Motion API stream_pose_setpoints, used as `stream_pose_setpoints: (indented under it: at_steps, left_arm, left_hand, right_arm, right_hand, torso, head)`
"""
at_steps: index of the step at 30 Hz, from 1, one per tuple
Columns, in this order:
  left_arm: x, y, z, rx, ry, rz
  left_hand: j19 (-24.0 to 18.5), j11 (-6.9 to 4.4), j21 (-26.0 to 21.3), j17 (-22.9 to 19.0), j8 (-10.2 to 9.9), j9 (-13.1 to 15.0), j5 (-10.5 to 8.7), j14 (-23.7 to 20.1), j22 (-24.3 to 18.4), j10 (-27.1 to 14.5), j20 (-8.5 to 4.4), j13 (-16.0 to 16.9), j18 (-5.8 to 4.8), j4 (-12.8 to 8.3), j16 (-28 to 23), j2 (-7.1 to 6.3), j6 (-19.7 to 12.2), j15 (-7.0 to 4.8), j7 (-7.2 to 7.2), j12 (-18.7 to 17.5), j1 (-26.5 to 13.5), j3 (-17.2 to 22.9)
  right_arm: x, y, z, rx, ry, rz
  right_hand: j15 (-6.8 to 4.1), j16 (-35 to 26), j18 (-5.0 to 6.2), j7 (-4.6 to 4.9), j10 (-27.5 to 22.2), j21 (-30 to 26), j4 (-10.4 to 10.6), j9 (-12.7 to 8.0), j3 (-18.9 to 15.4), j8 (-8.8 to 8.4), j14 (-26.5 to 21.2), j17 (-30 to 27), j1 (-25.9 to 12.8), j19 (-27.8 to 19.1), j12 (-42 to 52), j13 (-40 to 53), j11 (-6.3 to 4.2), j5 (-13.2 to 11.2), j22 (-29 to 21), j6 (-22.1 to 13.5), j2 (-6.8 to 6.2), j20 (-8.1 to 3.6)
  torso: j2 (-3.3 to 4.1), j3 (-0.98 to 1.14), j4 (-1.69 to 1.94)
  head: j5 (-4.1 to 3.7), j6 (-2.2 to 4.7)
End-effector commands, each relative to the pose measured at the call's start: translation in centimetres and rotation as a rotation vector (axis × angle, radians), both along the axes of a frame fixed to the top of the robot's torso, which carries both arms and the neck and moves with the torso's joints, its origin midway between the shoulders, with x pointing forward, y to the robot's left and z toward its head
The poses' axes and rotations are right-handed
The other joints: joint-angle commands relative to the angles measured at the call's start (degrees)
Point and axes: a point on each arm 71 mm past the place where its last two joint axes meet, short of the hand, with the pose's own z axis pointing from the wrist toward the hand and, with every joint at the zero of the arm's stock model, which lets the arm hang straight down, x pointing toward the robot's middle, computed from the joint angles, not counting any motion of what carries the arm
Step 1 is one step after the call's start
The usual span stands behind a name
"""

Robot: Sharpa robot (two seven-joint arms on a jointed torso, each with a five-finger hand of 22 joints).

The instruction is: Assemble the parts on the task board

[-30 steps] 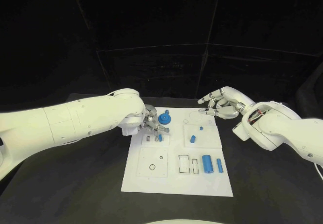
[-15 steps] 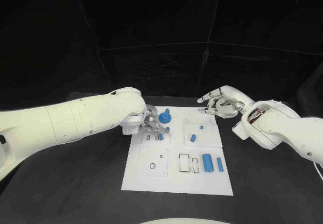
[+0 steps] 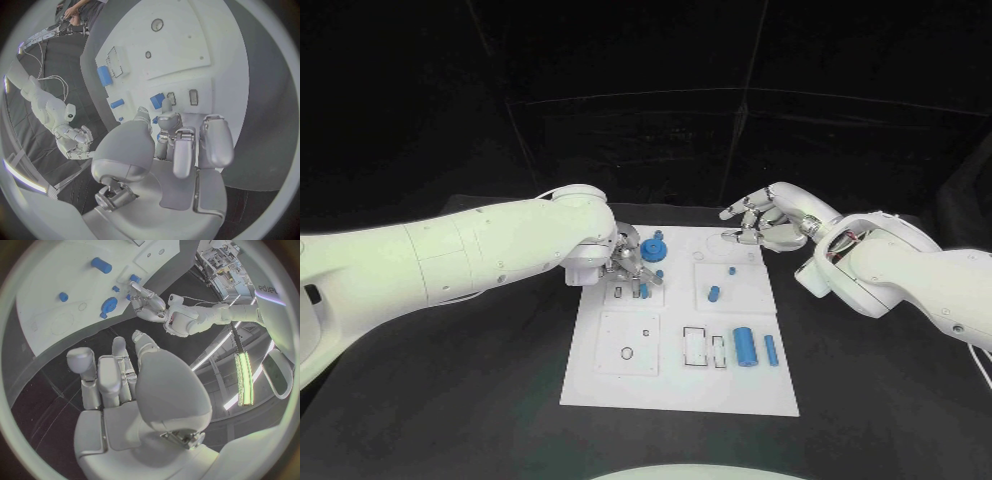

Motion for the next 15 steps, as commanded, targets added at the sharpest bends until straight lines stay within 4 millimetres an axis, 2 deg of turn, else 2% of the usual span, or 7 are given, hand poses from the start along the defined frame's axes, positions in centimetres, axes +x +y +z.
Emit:
stream_pose_setpoints:
  at_steps: [1, 6, 15]
  left_arm:
    - [-0.02, -0.07, -0.05, 0.020, 0.013, -0.013]
    - [-0.01, -0.15, -0.10, 0.023, 0.016, -0.015]
    - [0.04, -0.30, -0.17, 0.028, 0.022, -0.020]
  left_hand:
    - [0.45, -0.21, 0.41, 15.08, 0.37, 0.18, -0.07, 5.95, 0.14, 0.13, 0.08, 0.10, -0.83, -0.58, 0.18, 0.13, -0.39, -0.49, 0.04, 0.41, 0.62, 0.18]
    - [0.44, -0.21, 0.41, 15.08, 0.40, 0.21, -0.07, 5.95, 0.13, 0.14, 0.08, 0.12, -0.82, -0.61, 0.18, 0.15, -0.41, -0.49, 0.04, 0.42, 0.66, 0.20]
    - [0.60, -0.24, 0.73, 15.08, 0.78, 0.58, -0.07, 5.95, 0.70, 0.25, 0.08, 0.36, -0.92, -1.16, 0.18, 0.19, -0.60, -0.51, 0.01, 0.62, 1.21, 0.42]
  right_arm:
    - [-0.03, 0.19, 0.10, -0.015, -0.005, 0.014]
    - [-0.05, 0.16, 0.09, -0.017, -0.005, 0.014]
    - [-0.06, 0.12, 0.09, -0.017, -0.005, 0.014]
  right_hand:
    - [0.00, -0.40, 1.16, -0.02, -0.22, -0.28, 0.20, 0.04, -0.13, 0.34, -0.14, -0.11, 0.73, -0.49, -0.35, -0.07, -0.25, 0.38, -0.11, -0.31, 0.03, -0.08]
    - [0.01, -0.60, 1.20, -0.01, -0.26, -0.42, 0.21, 0.03, -0.10, 0.34, -0.21, -0.33, 0.76, -0.61, -0.39, -0.12, -0.24, 0.43, -0.34, -0.35, 0.04, -0.07]
    - [0.01, -0.79, 1.23, -0.01, -0.30, -0.52, 0.21, 0.03, -0.09, 0.35, -0.26, -0.53, 0.79, -0.69, -0.42, -0.16, -0.24, 0.48, -0.48, -0.38, 0.03, -0.07]
  torso:
    - [-0.02, -0.01, 0.04]
    - [-0.02, 0.00, 0.02]
    - [-0.04, -0.01, 0.02]
  head:
    - [-0.06, -0.12]
    - [0.30, -0.14]
    - [0.03, -0.26]
